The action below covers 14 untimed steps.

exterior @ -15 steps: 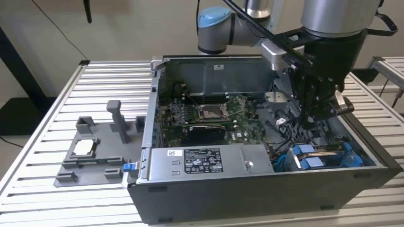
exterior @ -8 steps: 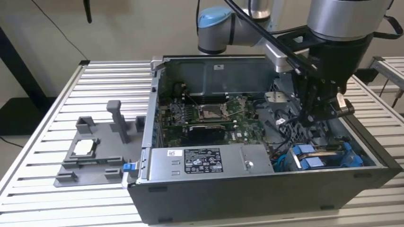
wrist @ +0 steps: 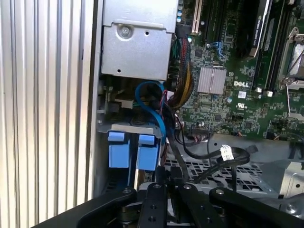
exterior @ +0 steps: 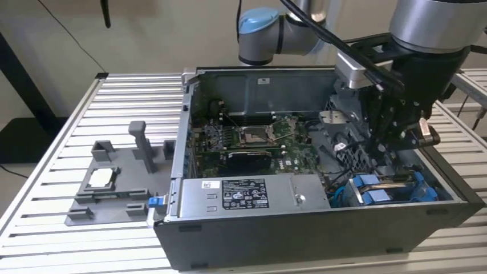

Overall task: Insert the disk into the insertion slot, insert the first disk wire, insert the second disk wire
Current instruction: 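Insert the second disk wire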

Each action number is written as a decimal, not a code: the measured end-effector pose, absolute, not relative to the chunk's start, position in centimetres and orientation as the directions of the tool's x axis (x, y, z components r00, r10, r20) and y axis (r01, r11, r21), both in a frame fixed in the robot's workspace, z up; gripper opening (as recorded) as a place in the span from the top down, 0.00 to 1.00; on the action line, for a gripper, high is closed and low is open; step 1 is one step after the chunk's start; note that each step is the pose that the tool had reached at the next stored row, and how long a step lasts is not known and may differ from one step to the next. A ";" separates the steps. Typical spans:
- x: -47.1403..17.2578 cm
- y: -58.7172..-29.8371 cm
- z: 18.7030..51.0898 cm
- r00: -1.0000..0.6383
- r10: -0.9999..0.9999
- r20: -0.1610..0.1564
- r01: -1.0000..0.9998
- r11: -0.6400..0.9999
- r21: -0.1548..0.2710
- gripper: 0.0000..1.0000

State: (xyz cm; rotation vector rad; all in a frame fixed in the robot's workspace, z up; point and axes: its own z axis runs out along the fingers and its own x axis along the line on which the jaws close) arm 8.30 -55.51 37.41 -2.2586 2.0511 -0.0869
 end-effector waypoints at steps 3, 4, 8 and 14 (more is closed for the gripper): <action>9.0 -55.9 37.4 0.097 -0.995 -0.020 -0.992 -0.095 -0.084 0.84; 9.2 -56.0 37.4 0.096 -0.995 -0.021 -0.992 -0.095 -0.078 0.84; 10.1 -56.4 37.4 0.096 -0.995 -0.023 -0.994 -0.095 -0.055 0.84; 11.3 -57.1 37.4 0.095 -0.995 -0.029 -0.995 -0.094 -0.034 0.84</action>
